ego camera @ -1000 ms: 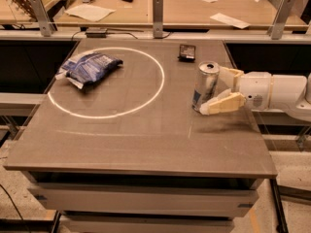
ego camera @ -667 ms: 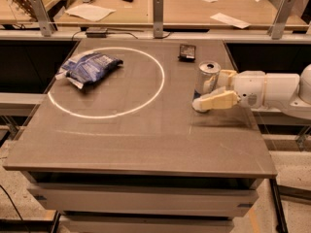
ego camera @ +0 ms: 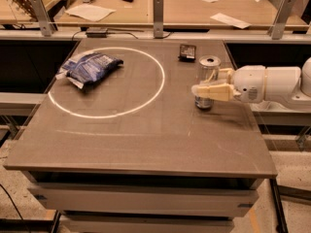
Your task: Move redbull can near blue chip bag
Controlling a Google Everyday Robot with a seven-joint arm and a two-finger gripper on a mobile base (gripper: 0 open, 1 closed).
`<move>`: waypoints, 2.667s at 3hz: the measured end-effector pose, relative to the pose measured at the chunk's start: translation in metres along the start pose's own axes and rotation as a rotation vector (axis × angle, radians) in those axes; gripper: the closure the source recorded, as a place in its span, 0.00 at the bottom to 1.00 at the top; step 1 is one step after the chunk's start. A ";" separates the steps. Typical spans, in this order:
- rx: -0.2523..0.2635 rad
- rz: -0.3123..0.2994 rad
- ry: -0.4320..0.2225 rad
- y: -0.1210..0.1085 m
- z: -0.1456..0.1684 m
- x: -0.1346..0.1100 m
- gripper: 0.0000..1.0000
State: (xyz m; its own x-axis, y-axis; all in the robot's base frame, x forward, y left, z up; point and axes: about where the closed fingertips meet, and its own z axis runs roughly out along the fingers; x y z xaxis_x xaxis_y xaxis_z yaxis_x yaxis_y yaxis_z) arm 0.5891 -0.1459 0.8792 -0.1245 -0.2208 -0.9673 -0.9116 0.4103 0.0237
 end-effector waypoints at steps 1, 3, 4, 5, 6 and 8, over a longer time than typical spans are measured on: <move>0.030 0.008 -0.014 -0.004 0.008 -0.015 0.86; 0.034 0.005 -0.020 -0.002 0.039 -0.032 1.00; 0.001 0.010 -0.045 0.005 0.067 -0.040 1.00; -0.029 0.023 -0.069 0.014 0.100 -0.051 1.00; -0.049 0.039 -0.097 0.023 0.140 -0.063 1.00; -0.041 0.010 -0.098 0.036 0.204 -0.080 1.00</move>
Offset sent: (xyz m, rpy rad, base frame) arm 0.0314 0.0638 0.0280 0.0122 -0.0210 -0.0485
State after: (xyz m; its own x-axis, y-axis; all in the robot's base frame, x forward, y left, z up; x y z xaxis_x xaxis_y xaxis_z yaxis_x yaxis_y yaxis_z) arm 0.6465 0.0674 0.9061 -0.0966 -0.1283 -0.9870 -0.9259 0.3754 0.0418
